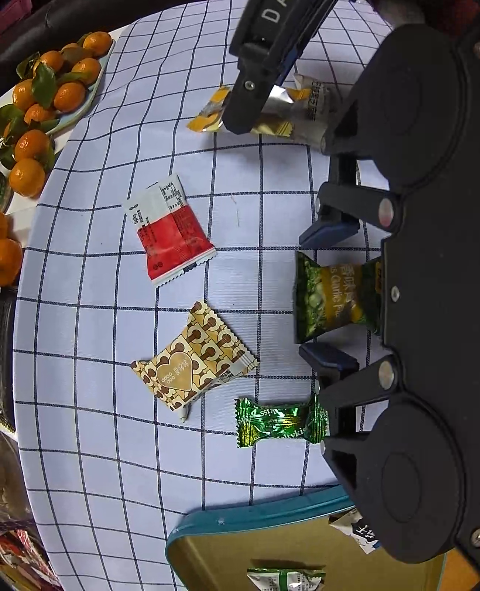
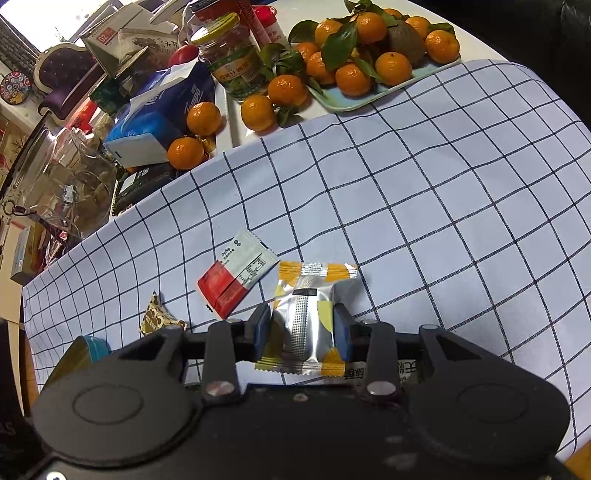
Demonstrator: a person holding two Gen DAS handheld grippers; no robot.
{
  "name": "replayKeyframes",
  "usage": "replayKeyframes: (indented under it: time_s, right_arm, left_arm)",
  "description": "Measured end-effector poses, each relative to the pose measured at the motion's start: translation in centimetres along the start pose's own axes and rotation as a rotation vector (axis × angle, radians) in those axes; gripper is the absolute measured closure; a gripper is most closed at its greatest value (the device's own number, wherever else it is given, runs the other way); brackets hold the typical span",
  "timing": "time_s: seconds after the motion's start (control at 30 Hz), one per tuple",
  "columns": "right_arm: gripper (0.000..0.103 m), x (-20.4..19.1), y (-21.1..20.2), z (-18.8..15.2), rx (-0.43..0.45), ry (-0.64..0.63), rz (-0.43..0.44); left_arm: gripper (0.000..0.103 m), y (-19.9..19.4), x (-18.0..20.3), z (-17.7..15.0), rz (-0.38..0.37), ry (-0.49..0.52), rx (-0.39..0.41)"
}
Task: Organize snacks
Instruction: 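Carry both packets over the gold tray and open the left gripper to drop the green packet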
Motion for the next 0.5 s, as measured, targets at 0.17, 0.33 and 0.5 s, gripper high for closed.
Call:
replayKeyframes:
  time_s: [0.17,0.33,0.5]
  right_arm:
    - [0.064,0.2,-0.4,0.2,0.009,0.021,0.001]
    - [0.064,-0.4,-0.6,0.1,0.013,0.014,0.005]
    - [0.064,-2.0,-1.4,-0.2,0.022,-0.013,0.017]
  left_arm:
    - [0.049,-0.4,-0.7,0.3,-0.055,-0.035,0.012]
    - [0.060,-2.4,-1.5,0.6,-0.044,-0.049,0.079]
    - [0.059,-4.7,-2.8,0.9,-0.059,-0.081,0.131]
Point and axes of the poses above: each gripper's, at about its wrist camera, not at the fingertips, and y roughly the way its jaws point, x to its right, z to its top, the point moved 2 cm from there along y, roughly the way its jaws point, and after that the axes turned 13 degrees about -z, right-handed, at the moved point
